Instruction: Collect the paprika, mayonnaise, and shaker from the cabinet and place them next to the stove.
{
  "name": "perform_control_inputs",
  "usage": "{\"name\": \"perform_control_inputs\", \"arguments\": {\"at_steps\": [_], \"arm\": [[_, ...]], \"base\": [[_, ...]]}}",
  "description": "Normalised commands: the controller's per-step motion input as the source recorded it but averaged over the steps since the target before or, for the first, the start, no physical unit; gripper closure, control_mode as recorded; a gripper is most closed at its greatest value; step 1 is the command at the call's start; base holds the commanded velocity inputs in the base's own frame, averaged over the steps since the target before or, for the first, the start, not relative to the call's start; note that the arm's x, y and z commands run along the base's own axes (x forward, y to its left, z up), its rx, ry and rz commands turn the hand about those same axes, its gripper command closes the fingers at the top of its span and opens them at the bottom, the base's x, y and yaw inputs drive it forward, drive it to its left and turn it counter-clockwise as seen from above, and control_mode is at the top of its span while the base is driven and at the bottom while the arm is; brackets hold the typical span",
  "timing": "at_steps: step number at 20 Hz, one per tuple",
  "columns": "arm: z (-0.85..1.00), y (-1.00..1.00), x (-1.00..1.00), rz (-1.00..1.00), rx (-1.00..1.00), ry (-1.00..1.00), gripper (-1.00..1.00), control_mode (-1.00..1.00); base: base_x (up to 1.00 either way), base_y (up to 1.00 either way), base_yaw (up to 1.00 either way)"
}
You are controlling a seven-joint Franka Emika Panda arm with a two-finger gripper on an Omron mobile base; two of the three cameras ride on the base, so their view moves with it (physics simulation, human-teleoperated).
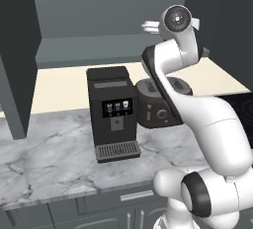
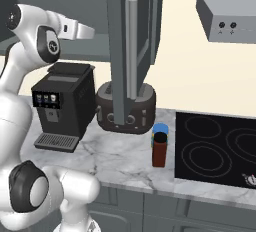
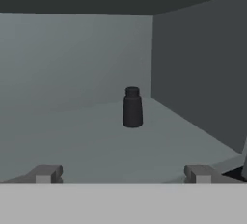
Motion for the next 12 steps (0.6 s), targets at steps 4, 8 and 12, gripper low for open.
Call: {"name": "perform_control_inputs", "arguments": {"at_steps": [4, 8, 12], "arm": [[0.08, -0.07, 0.28, 0.00, 0.00, 0.04, -1.00, -1.00], [0.11, -0.21, 0.46, 0.00, 0.00, 0.14, -1.00, -1.00], [0.01, -0.14, 0.22, 0.01, 0.02, 0.06, -1.00, -1.00]], "base": [[0.00, 0.00, 0.00], [0.00, 0.00, 0.00], [0.00, 0.00, 0.00]]}}
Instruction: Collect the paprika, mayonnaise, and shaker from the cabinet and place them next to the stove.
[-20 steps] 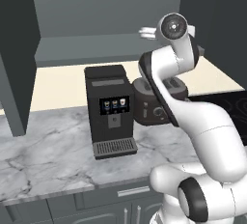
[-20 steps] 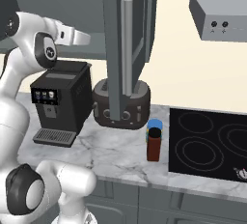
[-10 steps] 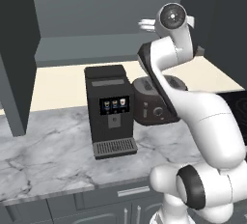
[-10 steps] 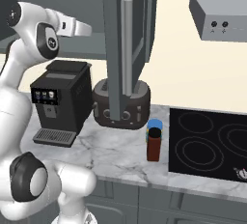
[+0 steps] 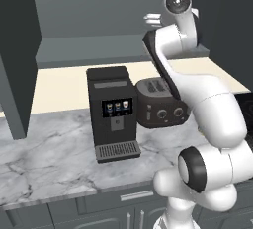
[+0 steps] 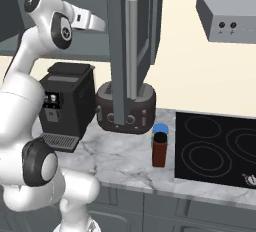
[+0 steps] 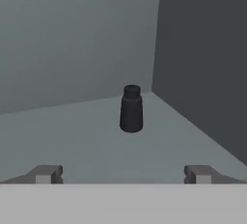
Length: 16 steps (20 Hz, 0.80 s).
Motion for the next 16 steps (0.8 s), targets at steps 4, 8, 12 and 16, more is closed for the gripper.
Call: {"name": "perform_control_inputs", "arguments": {"at_steps": [4, 8, 12, 16], "arm": [[0.09, -0.18, 0.37, 0.00, 0.03, 0.01, -1.00, -1.00], [0.07, -0.17, 0.41, 0.00, 0.03, 0.03, -1.00, -1.00], [0.00, -0.15, 0.38, 0.00, 0.02, 0.03, -1.00, -1.00], [0.00, -0.18, 0.48, 0.00, 0.01, 0.07, -1.00, -1.00]], "base": [[0.00, 0.00, 0.00], [0.00, 0.00, 0.00], [0.00, 0.00, 0.00], [0.00, 0.00, 0.00]]}}
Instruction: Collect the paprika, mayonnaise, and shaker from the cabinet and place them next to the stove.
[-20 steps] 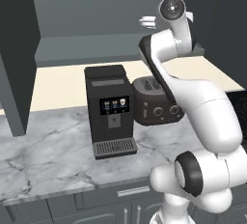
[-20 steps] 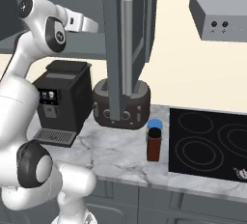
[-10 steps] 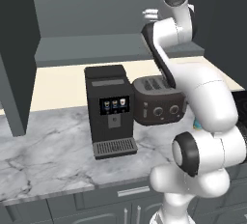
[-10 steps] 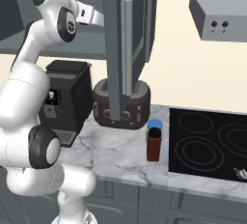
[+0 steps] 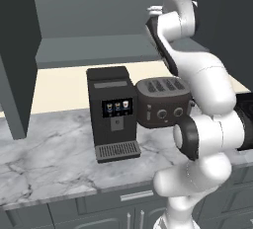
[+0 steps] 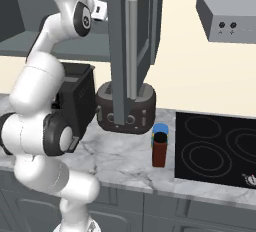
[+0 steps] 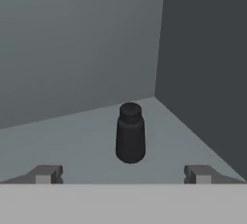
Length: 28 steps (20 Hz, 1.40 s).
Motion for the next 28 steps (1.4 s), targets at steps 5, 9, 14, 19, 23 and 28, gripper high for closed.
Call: {"name": "perform_control_inputs", "arguments": {"at_steps": [5, 9, 14, 19, 23, 28], "arm": [[-0.05, -0.15, 0.38, 0.00, 0.01, 0.05, -1.00, -1.00], [-0.12, -0.09, 0.31, 0.00, 0.00, 0.03, -1.00, -1.00], [-0.15, -0.11, 0.30, 0.00, 0.00, 0.03, -1.00, -1.00], [-0.21, -0.27, 0.22, 0.00, 0.00, 0.01, -1.00, -1.00], [-0.17, -0.12, 0.06, 0.00, 0.00, 0.00, -1.00, -1.00], [-0.09, 0.00, 0.00, 0.00, 0.00, 0.00, -1.00, -1.00]], "base": [[0.00, 0.00, 0.00], [0.00, 0.00, 0.00], [0.00, 0.00, 0.00], [0.00, 0.00, 0.00], [0.00, 0.00, 0.00], [0.00, 0.00, 0.00]]}}
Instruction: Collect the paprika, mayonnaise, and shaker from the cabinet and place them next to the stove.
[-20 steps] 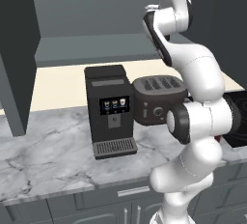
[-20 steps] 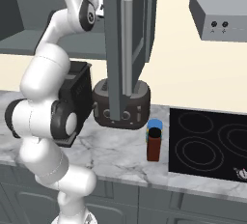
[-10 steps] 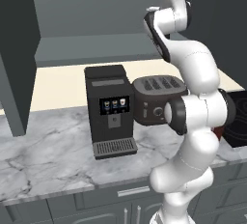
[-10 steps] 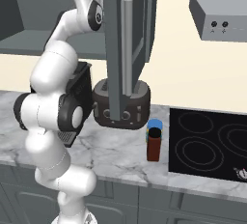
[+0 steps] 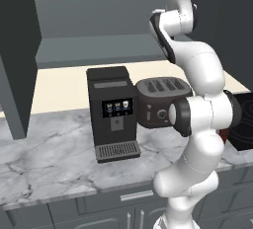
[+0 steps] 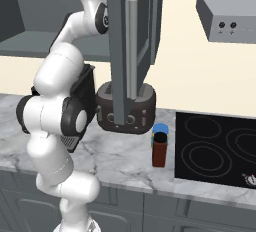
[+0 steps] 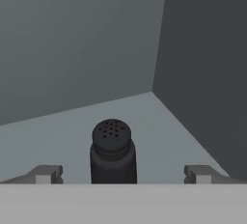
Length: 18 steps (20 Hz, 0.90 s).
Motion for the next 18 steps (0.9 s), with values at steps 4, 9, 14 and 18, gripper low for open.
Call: {"name": "perform_control_inputs", "arguments": {"at_steps": [4, 9, 14, 18], "arm": [[-0.10, 0.00, 0.00, 0.00, 0.00, 0.00, -1.00, -1.00], [-0.08, 0.00, 0.01, 0.00, 0.00, 0.00, -1.00, -1.00], [-0.09, 0.01, 0.01, 0.00, 0.00, 0.02, -1.00, -1.00], [-0.07, 0.04, 0.08, 0.00, 0.00, 0.01, -1.00, -1.00]], "base": [[0.00, 0.00, 0.00], [0.00, 0.00, 0.00], [0.00, 0.00, 0.00], [0.00, 0.00, 0.00]]}}
